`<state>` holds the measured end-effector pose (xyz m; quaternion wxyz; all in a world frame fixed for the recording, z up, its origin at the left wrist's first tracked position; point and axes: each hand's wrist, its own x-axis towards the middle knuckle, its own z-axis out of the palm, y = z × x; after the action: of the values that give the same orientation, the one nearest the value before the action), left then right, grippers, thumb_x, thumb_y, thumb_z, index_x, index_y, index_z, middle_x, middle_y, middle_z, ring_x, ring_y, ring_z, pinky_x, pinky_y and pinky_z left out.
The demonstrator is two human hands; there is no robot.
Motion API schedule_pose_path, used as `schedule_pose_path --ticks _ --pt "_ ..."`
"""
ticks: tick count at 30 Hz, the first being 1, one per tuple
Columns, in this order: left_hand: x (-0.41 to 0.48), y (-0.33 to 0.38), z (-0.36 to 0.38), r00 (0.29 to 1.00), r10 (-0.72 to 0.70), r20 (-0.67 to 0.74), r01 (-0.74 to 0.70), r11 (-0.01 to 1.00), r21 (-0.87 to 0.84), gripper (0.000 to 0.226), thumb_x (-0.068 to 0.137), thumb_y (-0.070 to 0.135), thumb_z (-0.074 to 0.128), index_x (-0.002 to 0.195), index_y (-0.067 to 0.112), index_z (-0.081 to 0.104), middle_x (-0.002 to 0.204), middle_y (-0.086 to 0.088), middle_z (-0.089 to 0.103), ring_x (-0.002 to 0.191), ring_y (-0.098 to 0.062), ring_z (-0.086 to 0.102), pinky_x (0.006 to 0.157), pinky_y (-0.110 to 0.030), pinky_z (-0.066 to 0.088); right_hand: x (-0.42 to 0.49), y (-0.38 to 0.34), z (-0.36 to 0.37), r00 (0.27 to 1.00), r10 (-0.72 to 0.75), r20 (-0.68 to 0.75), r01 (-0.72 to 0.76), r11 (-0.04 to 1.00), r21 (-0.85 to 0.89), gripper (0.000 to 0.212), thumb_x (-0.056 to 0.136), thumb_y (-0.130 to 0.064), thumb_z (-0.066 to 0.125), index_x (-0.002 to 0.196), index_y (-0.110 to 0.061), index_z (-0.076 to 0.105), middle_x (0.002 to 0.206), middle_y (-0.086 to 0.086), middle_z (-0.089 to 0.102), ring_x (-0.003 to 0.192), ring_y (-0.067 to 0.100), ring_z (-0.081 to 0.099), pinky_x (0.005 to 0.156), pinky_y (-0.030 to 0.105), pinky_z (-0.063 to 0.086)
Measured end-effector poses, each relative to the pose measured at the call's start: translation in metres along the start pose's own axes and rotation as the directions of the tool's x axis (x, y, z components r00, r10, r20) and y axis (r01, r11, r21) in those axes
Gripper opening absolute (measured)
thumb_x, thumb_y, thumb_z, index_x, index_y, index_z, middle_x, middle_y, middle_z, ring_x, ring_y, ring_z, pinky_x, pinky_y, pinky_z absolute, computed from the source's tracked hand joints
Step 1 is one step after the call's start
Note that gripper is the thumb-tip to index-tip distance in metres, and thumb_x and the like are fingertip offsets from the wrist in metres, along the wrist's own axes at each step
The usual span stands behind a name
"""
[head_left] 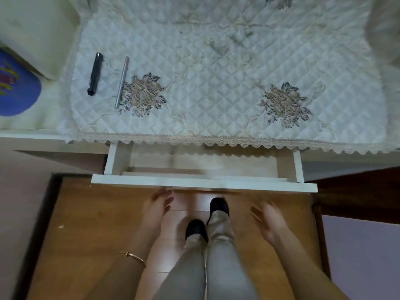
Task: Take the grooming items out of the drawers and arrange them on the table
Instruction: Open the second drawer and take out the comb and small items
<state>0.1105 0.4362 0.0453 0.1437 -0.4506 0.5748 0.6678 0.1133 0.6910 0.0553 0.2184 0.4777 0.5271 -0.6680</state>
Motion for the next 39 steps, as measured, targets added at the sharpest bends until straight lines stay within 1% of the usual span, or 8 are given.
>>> schedule_pose_path --ticks 3,5,7,10,13,27,33,39 --pt "-0.046 0.021 -0.010 0.921 0.380 -0.085 -0.345 0.899 0.270 0.016 0.091 0.010 0.051 0.092 0.023 0.061 0.086 0.010 0.063 0.082 -0.002 0.059 0.074 -0.018 0.045 -0.037 -0.004 0.000 0.954 -0.298 0.021 0.284 0.882 -0.377 0.020 0.091 -0.013 0.053 0.110 -0.011 0.058 0.109 0.012 0.064 0.087 0.017 0.060 0.084 0.028 0.048" --pt "-0.062 0.039 -0.017 0.835 0.549 -0.014 -0.499 0.769 0.400 0.019 0.091 0.010 0.051 0.097 0.024 0.061 0.094 0.012 0.063 0.086 0.003 0.058 0.078 -0.017 0.043 -0.057 -0.014 0.002 0.836 -0.540 0.095 0.502 0.685 -0.528 0.012 0.088 -0.012 0.058 0.091 -0.023 0.061 0.091 0.001 0.066 0.082 0.013 0.059 0.072 0.013 0.046" --pt "-0.052 0.055 -0.021 0.733 0.663 0.151 -0.611 0.544 0.576 0.022 0.091 0.006 0.050 0.109 0.013 0.061 0.104 0.005 0.061 0.099 -0.009 0.054 0.089 -0.026 0.043 -0.064 -0.029 0.005 0.696 -0.701 0.156 0.619 0.477 -0.623 0.016 0.087 -0.012 0.059 0.100 -0.021 0.062 0.095 -0.008 0.062 0.093 0.009 0.057 0.079 0.006 0.042" --pt "-0.022 0.069 -0.020 0.689 0.610 0.391 -0.611 0.200 0.766 0.019 0.091 0.011 0.052 0.105 0.006 0.064 0.103 -0.007 0.065 0.104 -0.025 0.055 0.091 -0.038 0.043 -0.049 -0.050 0.011 0.617 -0.734 0.284 0.609 0.217 -0.763 0.028 0.089 -0.018 0.055 0.116 -0.012 0.059 0.110 -0.007 0.057 0.109 0.009 0.049 0.096 0.024 0.038" --pt "-0.012 0.068 -0.023 0.735 0.533 0.419 -0.581 0.178 0.794 0.018 0.092 0.017 0.048 0.095 0.009 0.064 0.093 -0.007 0.066 0.093 -0.025 0.054 0.080 -0.036 0.046 -0.034 -0.057 0.011 0.686 -0.640 0.346 0.514 0.088 -0.853 0.025 0.091 -0.024 0.051 0.106 -0.008 0.064 0.109 0.008 0.065 0.107 0.022 0.053 0.092 0.033 0.042" --pt "-0.054 0.013 -0.058 0.763 0.493 0.418 -0.562 0.184 0.807 0.026 0.088 0.021 0.051 0.064 0.012 0.051 0.065 -0.002 0.056 0.065 -0.017 0.048 0.052 -0.024 0.030 -0.072 0.010 -0.022 0.753 -0.579 0.313 0.479 0.156 -0.864 0.025 0.091 -0.024 0.051 0.080 -0.008 0.066 0.081 0.005 0.060 0.083 0.019 0.051 0.072 0.029 0.042" --pt "-0.070 -0.018 -0.079 0.776 0.429 0.462 -0.570 0.165 0.805 0.037 0.085 0.026 0.049 0.052 0.018 0.036 0.051 0.006 0.039 0.054 -0.011 0.039 0.047 -0.022 0.024 -0.085 0.046 -0.038 0.779 -0.561 0.280 0.448 0.184 -0.875 0.044 0.090 -0.025 0.053 0.049 -0.024 0.038 0.058 -0.005 0.044 0.060 0.006 0.041 0.053 0.018 0.029" --pt "-0.082 -0.038 -0.085 0.823 0.367 0.434 -0.514 0.156 0.843 0.047 0.089 0.023 0.051 0.049 0.021 0.028 0.048 0.005 0.034 0.050 -0.009 0.034 0.048 -0.021 0.024 -0.094 0.067 -0.048 0.808 -0.541 0.233 0.416 0.244 -0.876 0.051 0.089 -0.024 0.054 0.045 -0.022 0.030 0.051 -0.006 0.037 0.056 0.004 0.037 0.051 0.017 0.027"
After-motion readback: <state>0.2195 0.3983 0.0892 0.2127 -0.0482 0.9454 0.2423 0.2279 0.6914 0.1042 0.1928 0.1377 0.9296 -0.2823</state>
